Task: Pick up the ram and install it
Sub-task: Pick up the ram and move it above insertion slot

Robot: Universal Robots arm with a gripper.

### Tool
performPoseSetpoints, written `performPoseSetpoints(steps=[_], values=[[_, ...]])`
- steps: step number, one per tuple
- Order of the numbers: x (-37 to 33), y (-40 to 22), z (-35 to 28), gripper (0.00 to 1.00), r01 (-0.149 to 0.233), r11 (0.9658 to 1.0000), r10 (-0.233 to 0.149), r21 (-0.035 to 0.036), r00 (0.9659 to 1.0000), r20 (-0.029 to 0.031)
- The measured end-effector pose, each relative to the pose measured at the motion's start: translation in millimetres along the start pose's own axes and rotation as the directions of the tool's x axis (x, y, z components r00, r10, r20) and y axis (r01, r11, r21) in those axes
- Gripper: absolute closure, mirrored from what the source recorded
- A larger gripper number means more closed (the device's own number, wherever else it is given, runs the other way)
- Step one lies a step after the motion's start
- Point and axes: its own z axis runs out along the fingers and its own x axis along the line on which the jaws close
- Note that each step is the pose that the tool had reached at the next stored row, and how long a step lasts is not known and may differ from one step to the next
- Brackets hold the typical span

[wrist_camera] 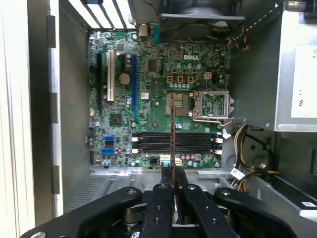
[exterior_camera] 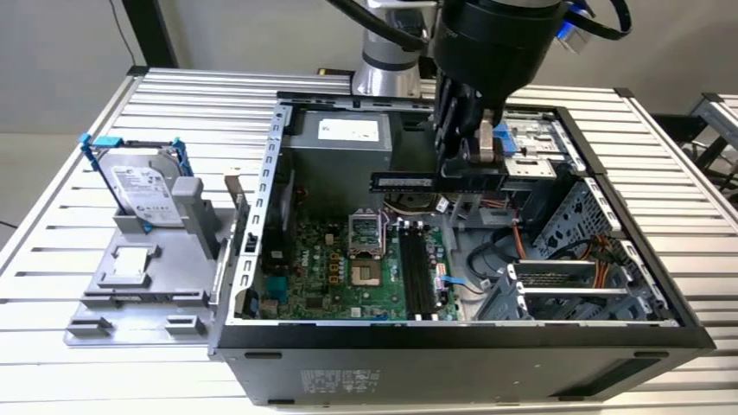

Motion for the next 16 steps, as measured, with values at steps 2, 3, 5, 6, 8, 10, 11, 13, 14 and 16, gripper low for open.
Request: performPoseSetpoints(steps=[2,3,5,6,8,10,11,13,14,16], values=[[-9.3,0.0,1.1,1.0,0.0,1.0,0.0,0.0,1.0,0.0001],[-13.7,0.0,1.4,1.0,0.0,1.0,0.0,0.0,1.0,0.0],[-22.3,-0.1,1.6,1.0,0.0,1.0,0.0,0.0,1.0,0.0001],[-26.2,-0.2,1.7,1.0,0.0,1.0,0.0,-0.0001,1.0,-0.0001],[-33.0,-1.1,1.9,1.0,0.0,1.0,0.0,0.0,1.0,0.0002],[-36.6,-3.1,2.0,1.0,0.0,1.0,0.0,-0.0001,1.0,0.0006],[-37.9,-4.7,2.1,1.0,0.0,1.0,0.0,0.0,1.0,0.001],[-41.8,-8.6,2.1,1.0,0.0,1.0,0.0,-0.0001,1.0,0.0009],[-45.2,-9.7,2.3,1.0,0.0,1.0,0.0,-0.0001,1.0,0.001],[-52.6,-11.4,2.6,1.0,0.0,1.0,0.0,0.0,1.0,0.0011]])
